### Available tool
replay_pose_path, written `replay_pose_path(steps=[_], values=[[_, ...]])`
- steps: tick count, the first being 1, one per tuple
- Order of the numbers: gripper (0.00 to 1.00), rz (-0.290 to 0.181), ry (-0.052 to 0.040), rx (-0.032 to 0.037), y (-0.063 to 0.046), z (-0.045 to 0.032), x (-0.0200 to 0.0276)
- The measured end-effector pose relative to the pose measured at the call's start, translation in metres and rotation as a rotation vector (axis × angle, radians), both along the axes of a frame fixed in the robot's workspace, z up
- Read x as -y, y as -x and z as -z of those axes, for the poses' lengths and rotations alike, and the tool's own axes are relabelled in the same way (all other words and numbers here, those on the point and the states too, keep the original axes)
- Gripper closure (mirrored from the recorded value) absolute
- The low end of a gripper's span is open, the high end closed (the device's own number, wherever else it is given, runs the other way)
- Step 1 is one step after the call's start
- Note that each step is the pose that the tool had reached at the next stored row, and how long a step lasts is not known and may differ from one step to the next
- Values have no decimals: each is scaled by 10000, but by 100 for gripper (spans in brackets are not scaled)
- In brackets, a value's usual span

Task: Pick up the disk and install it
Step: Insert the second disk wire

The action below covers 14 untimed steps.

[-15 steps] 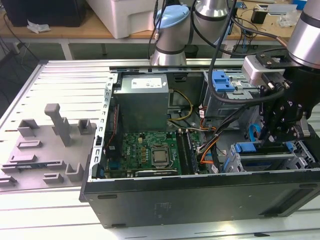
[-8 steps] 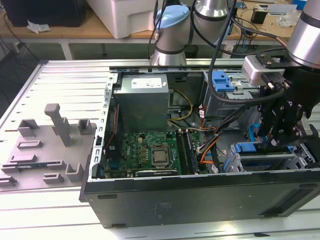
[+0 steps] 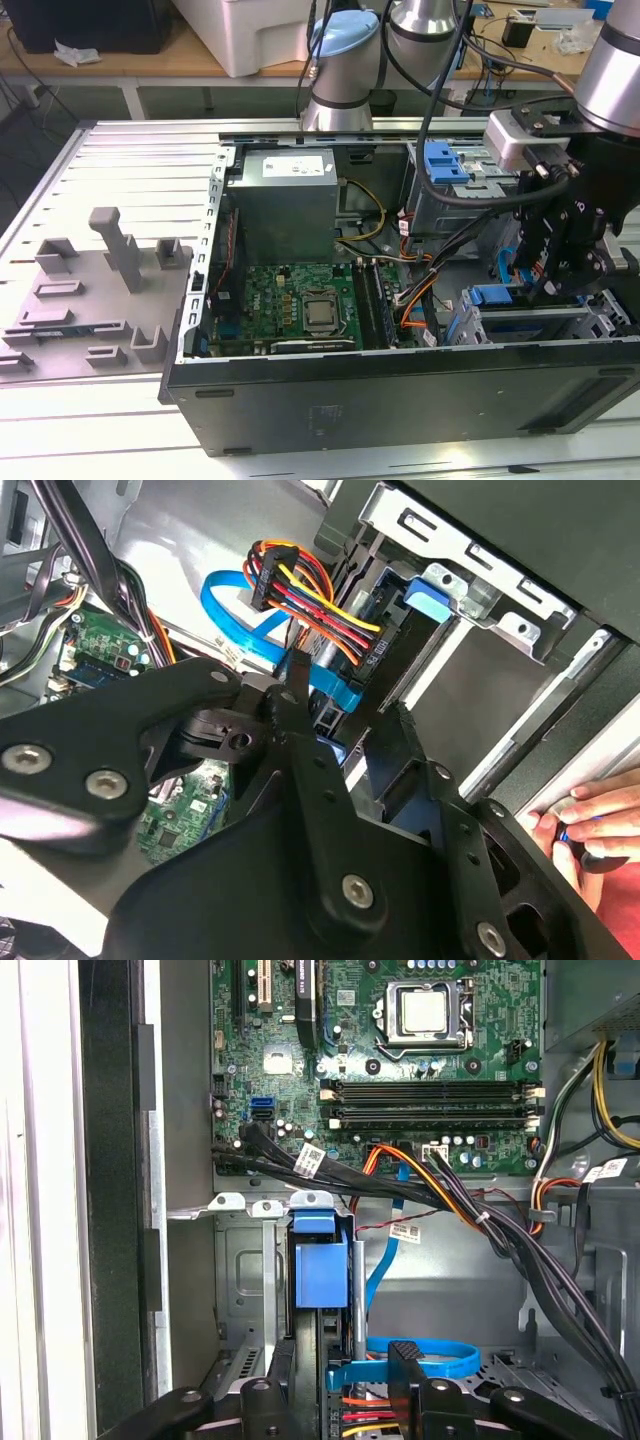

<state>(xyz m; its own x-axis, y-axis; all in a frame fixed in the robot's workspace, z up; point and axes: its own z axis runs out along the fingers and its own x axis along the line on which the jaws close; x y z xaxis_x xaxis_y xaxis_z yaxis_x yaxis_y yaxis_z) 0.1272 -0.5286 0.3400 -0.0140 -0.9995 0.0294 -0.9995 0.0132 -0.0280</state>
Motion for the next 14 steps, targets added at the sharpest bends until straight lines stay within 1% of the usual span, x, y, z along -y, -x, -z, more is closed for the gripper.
replay_pose_path(steps=[2, 8, 14], values=[[51, 0, 1, 0, 0, -5, 0], [51, 0, 2, 2, 4, -120, -1], [51, 0, 1, 12, 12, -200, -3]])
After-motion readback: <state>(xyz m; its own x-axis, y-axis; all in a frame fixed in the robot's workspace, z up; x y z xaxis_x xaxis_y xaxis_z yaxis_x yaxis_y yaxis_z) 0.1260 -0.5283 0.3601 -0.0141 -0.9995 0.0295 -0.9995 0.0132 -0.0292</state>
